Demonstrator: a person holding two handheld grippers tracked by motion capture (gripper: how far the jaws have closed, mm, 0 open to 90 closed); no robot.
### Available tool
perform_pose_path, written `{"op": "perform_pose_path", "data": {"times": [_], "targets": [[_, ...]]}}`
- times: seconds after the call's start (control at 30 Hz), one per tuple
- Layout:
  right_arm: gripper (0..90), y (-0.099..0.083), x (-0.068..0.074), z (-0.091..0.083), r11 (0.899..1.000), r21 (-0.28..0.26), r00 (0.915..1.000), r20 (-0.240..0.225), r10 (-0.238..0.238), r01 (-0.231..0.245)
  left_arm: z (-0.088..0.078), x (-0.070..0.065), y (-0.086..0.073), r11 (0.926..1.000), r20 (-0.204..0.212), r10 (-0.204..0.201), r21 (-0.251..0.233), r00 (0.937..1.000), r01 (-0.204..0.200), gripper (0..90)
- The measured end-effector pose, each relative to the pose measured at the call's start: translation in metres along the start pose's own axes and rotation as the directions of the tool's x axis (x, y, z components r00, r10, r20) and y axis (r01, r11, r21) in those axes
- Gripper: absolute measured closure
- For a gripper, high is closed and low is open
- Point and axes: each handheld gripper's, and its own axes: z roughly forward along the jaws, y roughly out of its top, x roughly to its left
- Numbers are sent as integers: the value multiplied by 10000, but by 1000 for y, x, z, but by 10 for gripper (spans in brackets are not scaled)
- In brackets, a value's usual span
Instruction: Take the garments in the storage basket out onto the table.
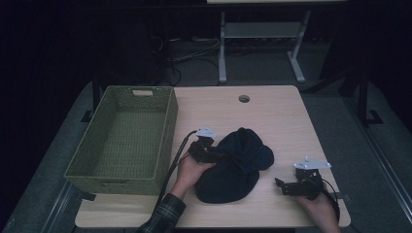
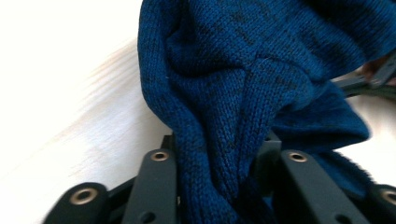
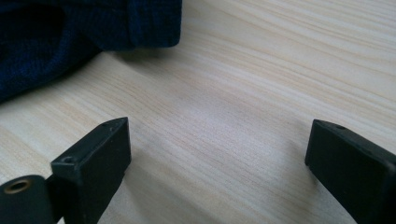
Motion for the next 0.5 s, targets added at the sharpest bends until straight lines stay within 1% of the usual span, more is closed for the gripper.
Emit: {"op": "perform_pose_path", "data": {"times": [0.1, 0.2, 0.27, 0.37, 0.4, 0.43, 0.5], "targets": [[65, 0, 0, 0, 10000, -1, 10000, 0, 1, -1, 0, 1, 0, 9997, -396, 184, 184, 9990, -177, 577], [65, 0, 0, 0, 10000, -1, 10000, 0, 2, -2, 0, 2, -1, 9991, -696, 276, 333, 9972, -253, 479], [65, 0, 0, 0, 10000, -1, 10000, 1, -1, 1, -2, 2, -1, 9987, -935, 345, 400, 9950, -309, 386], [64, 0, 0, 0, 10000, 0, 10000, 0, 4, -4, -7, 2, 0, 9988, -1326, 347, 389, 9906, -298, 238], [65, 0, 0, 0, 10000, -1, 10000, 0, 2, -2, -9, 2, 0, 9988, -1402, 347, 388, 9895, -295, 204], [64, 0, 0, 0, 10000, 1, 10000, 1, 4, -4, -11, 1, 1, 9984, -1405, 400, 455, 9893, -339, 181], [65, 0, 0, 0, 10000, 1, 10000, 0, 6, -6, -16, 0, 1, 9983, -1511, 407, 465, 9877, -340, 164]]}}
